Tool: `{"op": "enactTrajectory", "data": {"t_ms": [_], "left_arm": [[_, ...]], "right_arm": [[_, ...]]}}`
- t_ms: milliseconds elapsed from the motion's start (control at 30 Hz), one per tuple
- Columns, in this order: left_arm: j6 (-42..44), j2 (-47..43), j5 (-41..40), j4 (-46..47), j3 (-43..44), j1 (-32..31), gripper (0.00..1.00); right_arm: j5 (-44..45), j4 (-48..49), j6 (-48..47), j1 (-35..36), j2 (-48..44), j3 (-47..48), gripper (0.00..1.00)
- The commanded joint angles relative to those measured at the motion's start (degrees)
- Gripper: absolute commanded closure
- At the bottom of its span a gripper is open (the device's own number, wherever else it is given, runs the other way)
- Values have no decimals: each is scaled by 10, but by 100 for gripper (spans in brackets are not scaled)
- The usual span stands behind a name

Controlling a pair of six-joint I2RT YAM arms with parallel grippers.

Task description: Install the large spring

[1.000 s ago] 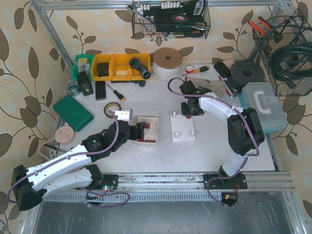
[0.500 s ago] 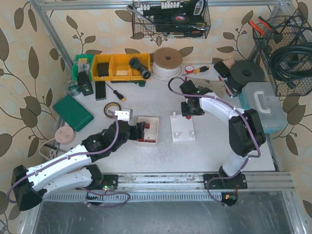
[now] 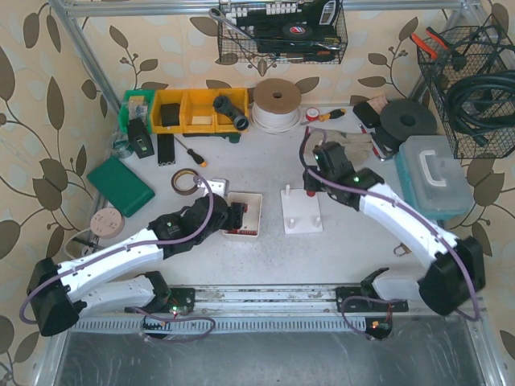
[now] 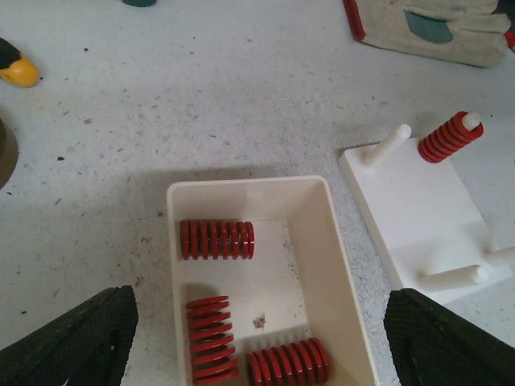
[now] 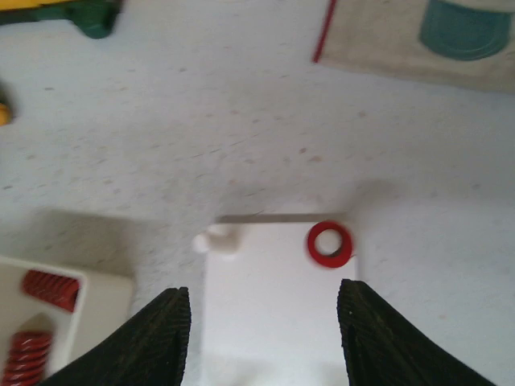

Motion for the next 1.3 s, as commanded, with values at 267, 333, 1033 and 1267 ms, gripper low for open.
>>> {"op": "enactTrajectory", "data": {"t_ms": [267, 333, 1033, 1267], "left_arm": [[73, 177, 190, -106, 181, 33, 26], [88, 218, 220, -152, 224, 41, 31], [26, 250, 254, -166, 162, 65, 31], [0, 321, 223, -157, 177, 65, 31]], "right_arm": [[8, 259, 126, 86, -198, -255, 50], [15, 263, 127, 86, -210, -263, 50], [-10, 282, 120, 65, -181, -258, 51], [-10, 286, 120, 63, -174, -257, 52]]}}
